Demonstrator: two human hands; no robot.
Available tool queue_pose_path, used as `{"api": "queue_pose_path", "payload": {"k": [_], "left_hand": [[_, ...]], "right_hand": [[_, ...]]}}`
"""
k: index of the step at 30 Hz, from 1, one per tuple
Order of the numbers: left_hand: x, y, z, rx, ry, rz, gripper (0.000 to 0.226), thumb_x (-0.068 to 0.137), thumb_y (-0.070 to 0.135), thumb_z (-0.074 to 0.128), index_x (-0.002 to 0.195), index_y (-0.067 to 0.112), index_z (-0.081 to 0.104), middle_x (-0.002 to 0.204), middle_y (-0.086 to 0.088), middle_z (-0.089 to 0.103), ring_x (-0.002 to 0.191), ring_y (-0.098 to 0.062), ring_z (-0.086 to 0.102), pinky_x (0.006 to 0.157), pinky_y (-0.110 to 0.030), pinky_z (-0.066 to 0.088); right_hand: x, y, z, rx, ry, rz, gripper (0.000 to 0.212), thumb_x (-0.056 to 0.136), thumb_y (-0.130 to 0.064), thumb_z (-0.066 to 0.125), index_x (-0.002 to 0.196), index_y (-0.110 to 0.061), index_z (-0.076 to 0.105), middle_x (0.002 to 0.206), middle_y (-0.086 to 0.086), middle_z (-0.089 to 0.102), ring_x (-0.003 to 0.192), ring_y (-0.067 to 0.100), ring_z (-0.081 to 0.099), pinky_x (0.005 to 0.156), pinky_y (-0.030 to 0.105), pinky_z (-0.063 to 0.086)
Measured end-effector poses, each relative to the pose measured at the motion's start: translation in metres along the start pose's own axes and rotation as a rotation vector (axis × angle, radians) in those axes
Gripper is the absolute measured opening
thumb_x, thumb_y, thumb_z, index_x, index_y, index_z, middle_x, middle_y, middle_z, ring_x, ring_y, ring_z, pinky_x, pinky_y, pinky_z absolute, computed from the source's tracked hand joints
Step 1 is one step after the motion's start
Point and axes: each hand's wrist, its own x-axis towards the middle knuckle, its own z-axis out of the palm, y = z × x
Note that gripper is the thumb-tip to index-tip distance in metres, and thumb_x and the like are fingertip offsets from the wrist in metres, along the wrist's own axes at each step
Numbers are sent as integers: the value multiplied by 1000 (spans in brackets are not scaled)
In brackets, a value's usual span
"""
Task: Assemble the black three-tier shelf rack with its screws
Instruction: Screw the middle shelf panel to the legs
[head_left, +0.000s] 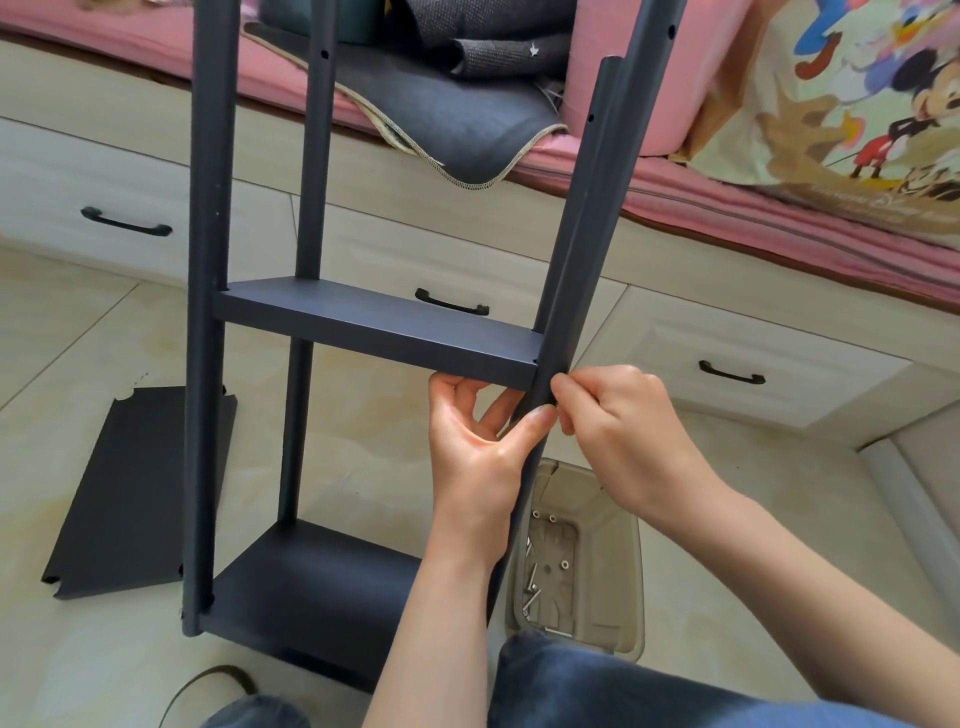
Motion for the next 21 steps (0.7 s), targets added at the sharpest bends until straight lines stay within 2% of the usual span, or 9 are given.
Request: {"api": "queue_pose_path", "payload": {"k": [2,6,7,9,12,17,21], "left_hand": [[0,-2,-1,12,3,3,58,79,-15,74,125,8,49,128,-9,64,113,-28,70,86,-29,58],[-2,-2,-5,44,10,12,61,78,-12,77,127,12,50,123,-3,68,112,-27,71,85,-27,58],[-4,-1,-6,46,11,6,62,77,-9,78,129,13,51,124,-2,67,114,-27,70,85,-28,58],[-5,0,-6,45,9,-11,64,77,-4,80,130,16,51,128,-3,66,116,-28,69,87,-31,59],[-7,2,-5,50,20,-33,65,77,-3,81,131,15,51,130,-6,65,119,-28,67,90,-35,59],[-9,4,-4,85,36,-43,62,77,-7,80,129,13,52,126,-6,66,115,-27,69,89,-35,60],[-10,6,-2,95,42,-47,59,79,-10,78,127,10,52,126,-9,66,113,-27,70,91,-37,60]], "right_hand": [[4,-1,0,178,-23,114,45,98,-19,48,55,-4,45,44,-6,33,50,14,30,54,35,28],[5,1,2,365,-71,213,53,101,-24,46,50,-13,51,47,-8,40,51,10,36,58,29,31],[3,1,2,317,-57,191,53,102,-27,46,51,-13,53,45,-9,42,50,8,39,59,30,32],[-1,2,1,70,8,70,48,100,-37,46,59,-14,55,46,-10,46,55,10,45,61,34,35],[-2,1,-4,-319,119,-102,32,98,-40,49,76,-17,53,63,-11,47,73,21,48,72,39,36],[-6,-3,0,-532,140,-177,33,104,-32,37,75,-20,44,68,-4,54,73,23,41,76,41,35],[-7,-1,-1,-532,152,-211,34,98,-33,39,68,-19,44,62,-1,58,68,24,42,74,41,36]]}}
